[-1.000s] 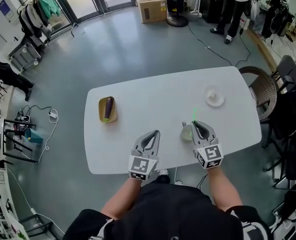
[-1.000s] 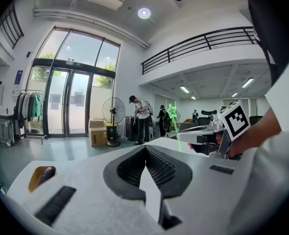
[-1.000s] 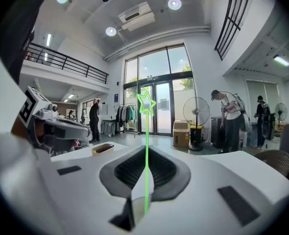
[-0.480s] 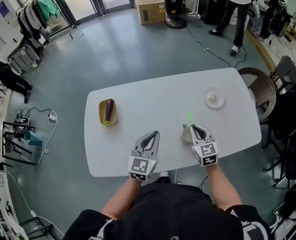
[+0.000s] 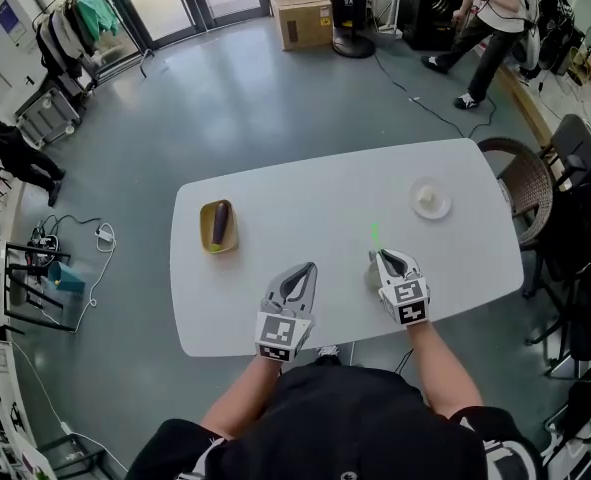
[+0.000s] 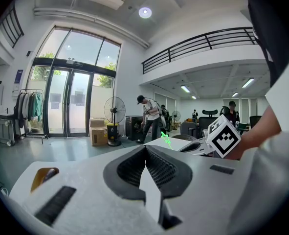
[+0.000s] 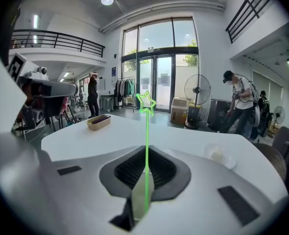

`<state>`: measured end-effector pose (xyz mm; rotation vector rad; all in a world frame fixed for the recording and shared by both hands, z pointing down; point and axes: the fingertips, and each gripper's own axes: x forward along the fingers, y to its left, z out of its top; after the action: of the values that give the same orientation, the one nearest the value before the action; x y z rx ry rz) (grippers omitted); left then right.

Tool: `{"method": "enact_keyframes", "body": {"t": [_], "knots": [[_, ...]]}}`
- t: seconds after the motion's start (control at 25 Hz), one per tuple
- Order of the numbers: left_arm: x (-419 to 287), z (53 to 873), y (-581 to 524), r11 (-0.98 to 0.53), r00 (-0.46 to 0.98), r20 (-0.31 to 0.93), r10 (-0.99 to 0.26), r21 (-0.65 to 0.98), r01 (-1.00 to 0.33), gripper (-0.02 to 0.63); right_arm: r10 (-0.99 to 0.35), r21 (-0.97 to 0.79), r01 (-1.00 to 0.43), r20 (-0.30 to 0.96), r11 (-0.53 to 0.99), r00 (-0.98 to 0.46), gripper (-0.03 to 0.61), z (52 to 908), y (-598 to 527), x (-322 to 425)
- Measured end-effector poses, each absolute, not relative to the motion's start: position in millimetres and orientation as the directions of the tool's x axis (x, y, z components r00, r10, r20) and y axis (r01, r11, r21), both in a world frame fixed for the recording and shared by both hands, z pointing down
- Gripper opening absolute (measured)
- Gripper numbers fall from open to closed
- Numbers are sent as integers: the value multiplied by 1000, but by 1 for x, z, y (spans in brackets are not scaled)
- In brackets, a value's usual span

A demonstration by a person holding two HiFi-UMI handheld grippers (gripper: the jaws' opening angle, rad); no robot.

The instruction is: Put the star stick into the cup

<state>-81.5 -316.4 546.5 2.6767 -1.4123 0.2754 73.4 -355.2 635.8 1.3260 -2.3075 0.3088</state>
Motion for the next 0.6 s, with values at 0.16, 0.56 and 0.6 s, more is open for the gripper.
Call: {"method": "enact_keyframes", "body": {"t": [0.16,0.56,0.6], "knots": [[-84,544,-321,-565,554,205,-807,4,-825,11,-735,46,-854,535,518,-417,23,643,-355,74],[-85,543,-328,-567,557,200,-806,10,-824,11,-719,50,-848,556,528,-416,23,650,-361,68],[-86,543,-328,-566,556,201,-807,9,-825,11,-719,51,-847,558,528,-414,23,650,-362,68]]}}
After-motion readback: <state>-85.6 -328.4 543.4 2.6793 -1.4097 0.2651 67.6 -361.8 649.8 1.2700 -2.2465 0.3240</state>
